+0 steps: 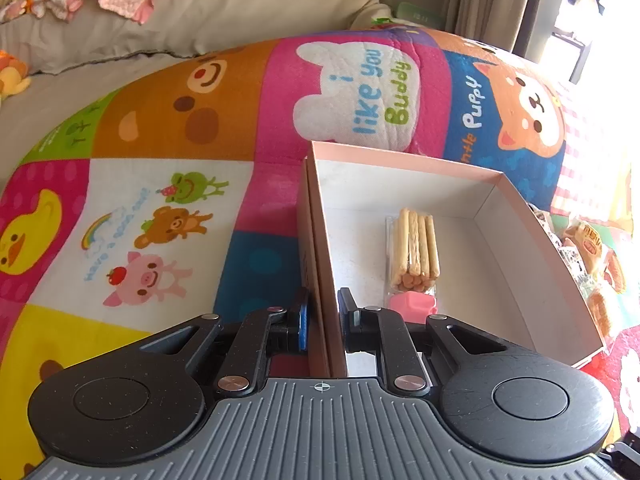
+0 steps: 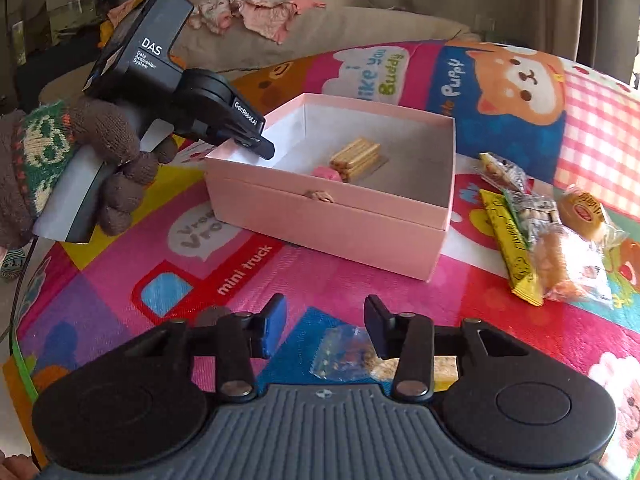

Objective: Organize objects

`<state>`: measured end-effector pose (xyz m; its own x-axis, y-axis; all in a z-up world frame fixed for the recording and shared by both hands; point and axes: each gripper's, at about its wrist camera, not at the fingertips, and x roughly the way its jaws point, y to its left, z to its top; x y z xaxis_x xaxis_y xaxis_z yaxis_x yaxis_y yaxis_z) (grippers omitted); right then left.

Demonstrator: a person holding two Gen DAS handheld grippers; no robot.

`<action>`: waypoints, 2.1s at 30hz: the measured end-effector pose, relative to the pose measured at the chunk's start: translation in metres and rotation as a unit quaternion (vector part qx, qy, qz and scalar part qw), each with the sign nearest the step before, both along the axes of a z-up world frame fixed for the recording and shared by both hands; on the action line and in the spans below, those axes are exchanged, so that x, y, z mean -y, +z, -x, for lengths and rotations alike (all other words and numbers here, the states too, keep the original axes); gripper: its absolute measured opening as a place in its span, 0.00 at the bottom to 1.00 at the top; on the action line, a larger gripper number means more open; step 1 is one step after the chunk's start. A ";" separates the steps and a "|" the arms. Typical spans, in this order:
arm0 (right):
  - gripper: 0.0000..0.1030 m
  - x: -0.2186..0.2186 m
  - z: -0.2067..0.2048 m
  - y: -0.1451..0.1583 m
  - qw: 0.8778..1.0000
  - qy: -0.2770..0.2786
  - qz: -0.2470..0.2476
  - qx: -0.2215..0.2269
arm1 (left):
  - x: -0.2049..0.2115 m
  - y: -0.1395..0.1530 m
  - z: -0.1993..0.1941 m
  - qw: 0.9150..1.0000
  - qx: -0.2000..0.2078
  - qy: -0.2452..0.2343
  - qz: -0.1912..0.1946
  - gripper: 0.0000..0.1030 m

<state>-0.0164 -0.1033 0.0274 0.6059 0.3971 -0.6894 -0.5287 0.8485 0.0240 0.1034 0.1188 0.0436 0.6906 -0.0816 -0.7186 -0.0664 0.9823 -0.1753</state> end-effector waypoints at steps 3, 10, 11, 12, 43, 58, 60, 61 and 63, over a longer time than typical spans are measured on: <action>0.41 0.002 -0.011 -0.005 0.999 -0.009 -0.021 -0.043 | -0.001 0.000 -0.001 1.000 -0.001 0.000 0.002 0.17; 0.42 0.034 0.026 -0.002 0.998 -0.005 0.032 -0.054 | -0.001 0.000 -0.001 1.000 0.001 0.000 0.004 0.16; 0.42 0.041 0.031 0.000 0.998 -0.010 0.034 -0.057 | -0.001 0.000 -0.001 1.000 0.001 0.000 0.005 0.16; 0.42 0.046 0.036 0.003 0.998 -0.010 0.029 -0.058 | -0.001 0.000 -0.001 1.000 0.001 0.000 0.004 0.16; 0.57 0.058 -0.010 -0.014 0.996 -0.066 0.017 -0.056 | 0.001 0.000 -0.002 1.000 0.003 -0.002 0.000 0.16; 0.27 0.029 -0.001 0.088 0.996 0.037 -0.068 -0.046 | 0.001 -0.001 0.001 1.000 0.006 -0.005 -0.001 0.17; 0.27 0.029 -0.025 0.111 0.993 0.023 -0.107 -0.044 | 0.000 -0.001 0.002 1.000 0.008 -0.005 0.002 0.17; 0.27 0.027 -0.036 0.118 0.991 0.018 -0.123 -0.047 | -0.001 -0.001 0.002 1.000 0.008 -0.005 0.004 0.17; 0.27 0.018 -0.065 0.126 0.988 0.006 -0.148 -0.053 | -0.002 -0.002 0.002 1.000 0.008 -0.004 0.008 0.17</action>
<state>0.0487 -0.1211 0.1536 0.5308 0.5976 -0.6009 -0.5204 0.7895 0.3254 0.1012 0.1206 0.0419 0.7017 -0.0992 -0.7055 -0.0553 0.9797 -0.1927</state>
